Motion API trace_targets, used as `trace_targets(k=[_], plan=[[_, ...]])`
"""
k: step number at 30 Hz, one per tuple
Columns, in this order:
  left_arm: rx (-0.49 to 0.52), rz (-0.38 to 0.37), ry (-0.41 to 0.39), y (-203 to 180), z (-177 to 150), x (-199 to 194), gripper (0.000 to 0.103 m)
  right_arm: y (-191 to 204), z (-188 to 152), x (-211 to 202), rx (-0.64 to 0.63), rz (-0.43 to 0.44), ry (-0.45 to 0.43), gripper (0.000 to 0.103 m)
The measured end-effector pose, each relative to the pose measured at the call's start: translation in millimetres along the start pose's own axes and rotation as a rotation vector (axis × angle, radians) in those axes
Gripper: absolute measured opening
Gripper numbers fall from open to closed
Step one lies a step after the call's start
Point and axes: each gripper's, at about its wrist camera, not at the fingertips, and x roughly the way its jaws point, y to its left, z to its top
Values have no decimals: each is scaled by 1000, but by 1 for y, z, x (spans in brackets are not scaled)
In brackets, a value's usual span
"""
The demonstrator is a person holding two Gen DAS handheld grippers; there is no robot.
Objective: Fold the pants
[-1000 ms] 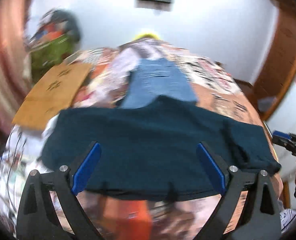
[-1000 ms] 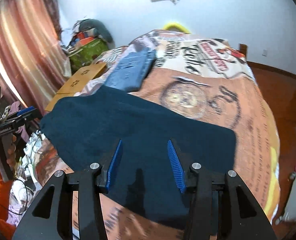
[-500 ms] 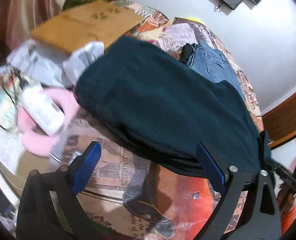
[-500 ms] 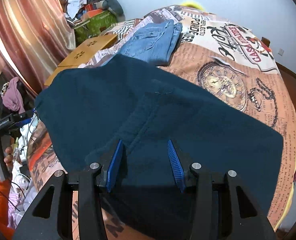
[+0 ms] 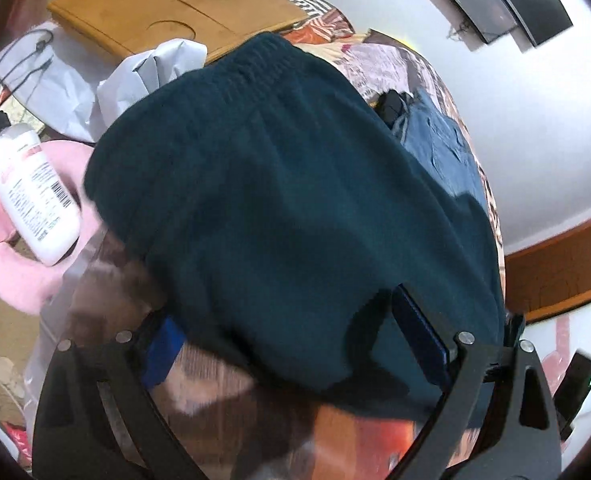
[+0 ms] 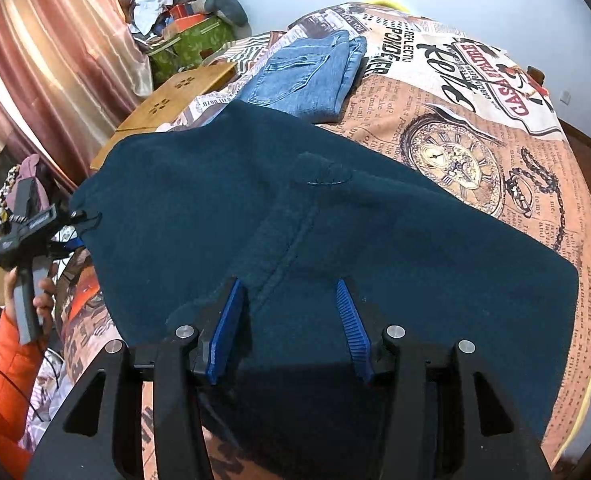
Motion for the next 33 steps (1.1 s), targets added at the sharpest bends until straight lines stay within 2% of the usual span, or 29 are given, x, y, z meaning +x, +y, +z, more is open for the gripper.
trace_targets(k=[4,6,7,8,9,11,12,14,23,28,33], plan=[[-49,9,18,3,15,8,97,-2,0,1,8,12,-6,46],[-51,58,11,1,16,6,83,-3,0,1,14,19,-13,46],[-36,117,8,-3,16,5,70,-4,0,1,16,21,-16,46],[-13,143,-3,-7,15,4,62,-4,0,1,19,25,-19,47],[10,157,-17,-12,13,1,57,-5,0,1,24,27,-21,47],[64,193,-35,-24,9,-2,40,-5,0,1,31,31,-26,47],[91,209,-47,-30,7,-4,36,-6,0,1,33,32,-27,47],[128,238,-82,-43,5,-10,32,-7,0,1,40,34,-30,47],[297,239,-220,-102,13,-56,28,-14,-3,-13,89,50,-49,47],[389,187,-293,-150,12,-86,25,-26,-6,-36,111,38,-106,47],[518,133,-377,-208,1,-117,20,-52,-15,-66,150,-12,-166,47]])
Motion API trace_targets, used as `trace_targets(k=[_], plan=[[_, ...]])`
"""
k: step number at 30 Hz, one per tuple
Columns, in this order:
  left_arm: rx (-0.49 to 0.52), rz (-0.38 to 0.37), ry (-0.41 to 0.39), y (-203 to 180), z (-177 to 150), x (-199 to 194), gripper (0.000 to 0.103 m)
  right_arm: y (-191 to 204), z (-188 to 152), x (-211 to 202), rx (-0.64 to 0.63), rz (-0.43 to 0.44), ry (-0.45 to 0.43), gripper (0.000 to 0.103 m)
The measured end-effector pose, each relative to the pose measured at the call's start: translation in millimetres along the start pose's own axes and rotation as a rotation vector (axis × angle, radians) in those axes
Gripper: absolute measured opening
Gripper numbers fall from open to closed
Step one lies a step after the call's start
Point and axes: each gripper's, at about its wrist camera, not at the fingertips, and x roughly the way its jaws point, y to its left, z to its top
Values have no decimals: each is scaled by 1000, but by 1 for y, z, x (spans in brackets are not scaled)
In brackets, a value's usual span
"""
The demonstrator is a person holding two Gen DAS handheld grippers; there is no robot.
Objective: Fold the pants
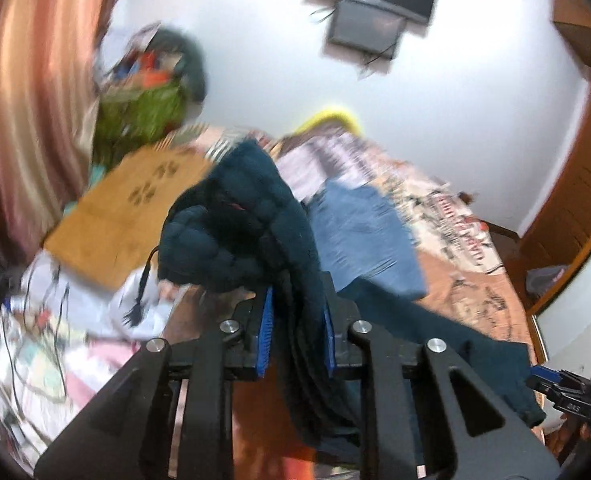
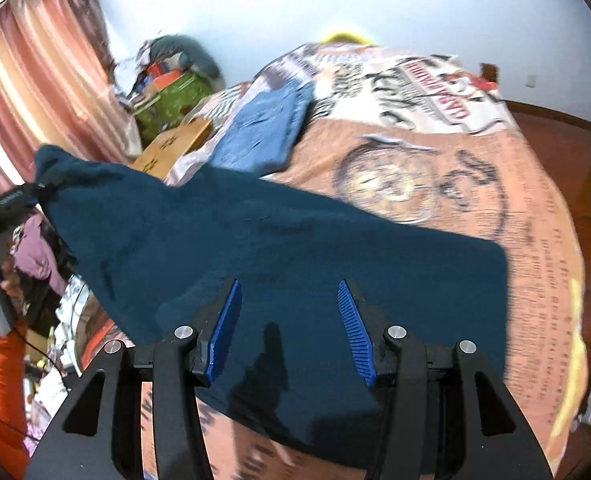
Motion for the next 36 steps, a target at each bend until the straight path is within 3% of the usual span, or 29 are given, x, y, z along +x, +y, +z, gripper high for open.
trace_targets(k=[3,5,10,15,18,19,20,22,23,29,36], plan=[[54,-76,-38,-32,13,-16,20,-22,-5,-14,32,-41,-19,47],[118,-104,-91,-58,19,-28,0,-39,-13,-20,58,-69,-17,47],[241,-147,-159,-112,26,-50,0,-71,-36,-10,146,-73,41,47],[232,-114,-104,-116,19,-37,1,-67,-47,-3,161,-23,54,47],[212,-70,-32,-95,8,-22,9,-55,-43,-6,119,-8,41,47],[201,-52,0,-84,4,-14,22,-54,-43,-6,109,-9,39,47],[190,-43,25,-77,0,-9,44,-52,-41,-6,101,-12,38,47],[165,-16,66,-59,-10,5,70,-51,-40,-6,97,-11,34,47],[160,-3,77,-53,-15,12,75,-51,-40,-6,99,-10,34,47],[117,-30,258,-28,-34,79,77,-46,-37,3,99,-15,45,47],[96,33,305,-26,-22,153,73,-45,-33,11,98,-5,61,47]])
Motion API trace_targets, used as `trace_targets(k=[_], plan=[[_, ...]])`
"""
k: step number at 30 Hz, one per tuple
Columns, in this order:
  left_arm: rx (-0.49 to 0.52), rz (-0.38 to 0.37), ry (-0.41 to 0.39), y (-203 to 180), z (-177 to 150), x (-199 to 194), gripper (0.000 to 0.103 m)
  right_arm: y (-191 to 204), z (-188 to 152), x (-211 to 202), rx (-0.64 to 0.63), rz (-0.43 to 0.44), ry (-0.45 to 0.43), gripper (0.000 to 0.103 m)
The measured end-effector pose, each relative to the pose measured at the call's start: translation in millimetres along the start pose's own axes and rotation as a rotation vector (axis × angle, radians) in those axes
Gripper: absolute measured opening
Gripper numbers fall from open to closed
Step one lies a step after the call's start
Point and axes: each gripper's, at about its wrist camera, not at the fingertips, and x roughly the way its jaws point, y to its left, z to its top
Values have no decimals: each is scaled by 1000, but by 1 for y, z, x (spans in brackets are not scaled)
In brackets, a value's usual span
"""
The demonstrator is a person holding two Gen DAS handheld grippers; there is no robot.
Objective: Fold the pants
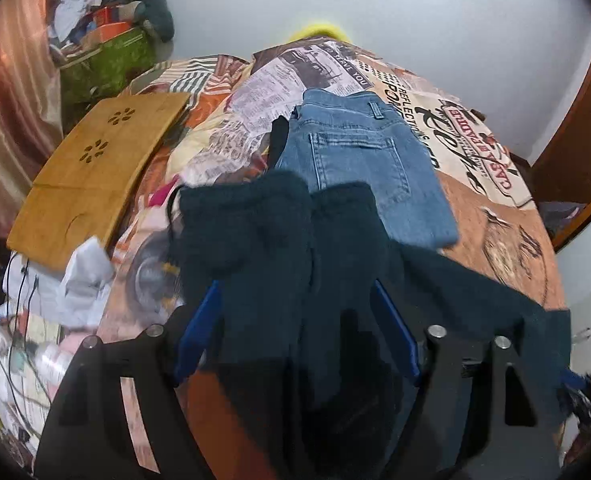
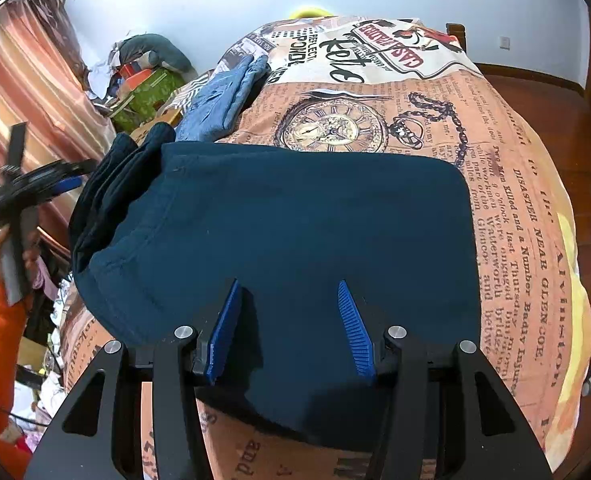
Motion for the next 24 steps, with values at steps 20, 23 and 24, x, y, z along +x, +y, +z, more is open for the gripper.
trace_targets(k=[20,23,24], plan=[[128,-38,90,-60,41,32,14,-11,-2,5,48,77,-29,49],[129,-40,164,-71,31,59,28,-13,-3,4,54,90,-34,49],[122,-43,180,-74,29,65,34,-13,-4,3,55,93,-35,49]])
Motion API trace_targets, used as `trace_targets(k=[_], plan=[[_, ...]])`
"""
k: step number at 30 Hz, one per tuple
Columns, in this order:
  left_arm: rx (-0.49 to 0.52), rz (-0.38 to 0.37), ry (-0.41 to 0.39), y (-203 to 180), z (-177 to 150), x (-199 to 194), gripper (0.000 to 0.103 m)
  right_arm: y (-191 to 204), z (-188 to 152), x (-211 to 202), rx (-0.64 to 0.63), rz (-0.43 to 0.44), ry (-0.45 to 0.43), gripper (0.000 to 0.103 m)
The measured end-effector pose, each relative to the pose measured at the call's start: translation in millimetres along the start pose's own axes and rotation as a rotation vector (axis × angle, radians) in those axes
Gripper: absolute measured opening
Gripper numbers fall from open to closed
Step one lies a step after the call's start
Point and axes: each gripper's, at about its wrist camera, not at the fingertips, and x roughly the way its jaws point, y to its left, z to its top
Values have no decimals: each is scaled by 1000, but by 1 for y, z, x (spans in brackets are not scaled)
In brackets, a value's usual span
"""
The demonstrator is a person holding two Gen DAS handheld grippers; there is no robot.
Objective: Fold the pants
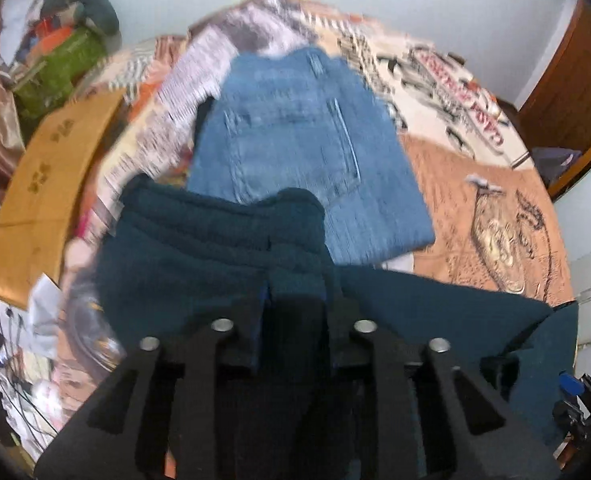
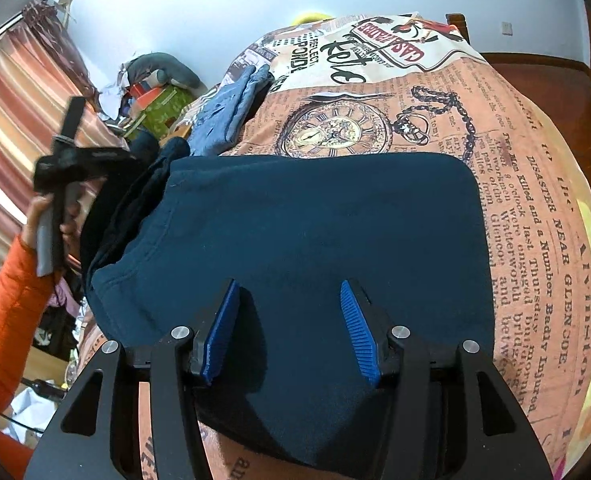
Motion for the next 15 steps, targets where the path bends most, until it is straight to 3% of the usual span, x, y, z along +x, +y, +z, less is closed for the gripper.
trace_targets(k=[2,4,15], plan=[[-16,-18,11,-6,-1,5,71,-1,-1,-1,1,6,-1,49],[-20,-12,9,-12,0,5,87,-2,-1,-2,6,13,-2,49],[109,222,37,-8,-29,8,87,-5,-2,-3,16,49,-11,49]])
